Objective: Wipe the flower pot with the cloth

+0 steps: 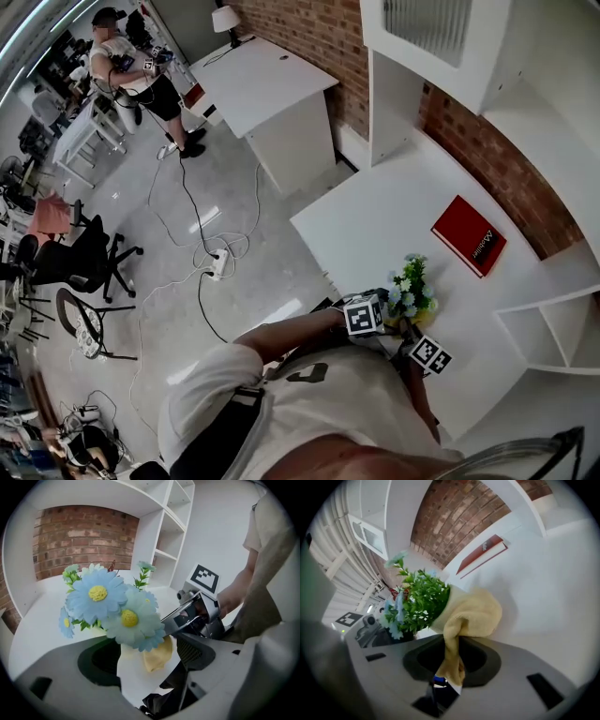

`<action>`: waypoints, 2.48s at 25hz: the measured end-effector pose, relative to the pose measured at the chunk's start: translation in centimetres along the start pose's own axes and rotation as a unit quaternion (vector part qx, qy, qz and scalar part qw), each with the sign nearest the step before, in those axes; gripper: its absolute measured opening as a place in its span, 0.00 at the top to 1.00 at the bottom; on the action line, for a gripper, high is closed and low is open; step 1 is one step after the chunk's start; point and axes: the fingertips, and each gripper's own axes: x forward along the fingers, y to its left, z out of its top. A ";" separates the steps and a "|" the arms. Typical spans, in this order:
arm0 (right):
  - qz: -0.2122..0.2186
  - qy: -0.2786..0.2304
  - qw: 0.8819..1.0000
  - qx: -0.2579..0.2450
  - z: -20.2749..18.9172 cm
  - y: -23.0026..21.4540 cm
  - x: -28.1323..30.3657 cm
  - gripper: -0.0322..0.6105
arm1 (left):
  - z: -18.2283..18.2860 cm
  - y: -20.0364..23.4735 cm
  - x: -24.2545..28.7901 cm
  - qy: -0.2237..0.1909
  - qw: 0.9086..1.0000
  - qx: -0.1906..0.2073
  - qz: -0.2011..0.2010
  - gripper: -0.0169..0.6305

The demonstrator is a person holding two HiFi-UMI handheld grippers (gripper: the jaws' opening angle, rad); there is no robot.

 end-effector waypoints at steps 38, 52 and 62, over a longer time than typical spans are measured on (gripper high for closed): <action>0.021 -0.031 0.997 0.061 5.7 1.0 -1.7 0.80 | 2.3 -0.1 1.0 -0.037 0.998 -0.053 -0.005 0.42; 0.039 -0.026 0.994 0.101 5.1 0.8 -1.3 0.80 | -0.2 3.4 2.3 -0.026 0.993 -0.112 0.015 0.42; -0.025 -0.003 0.996 0.086 4.6 -2.5 1.2 0.80 | 1.2 3.0 3.4 -0.056 0.993 -0.095 -0.032 0.42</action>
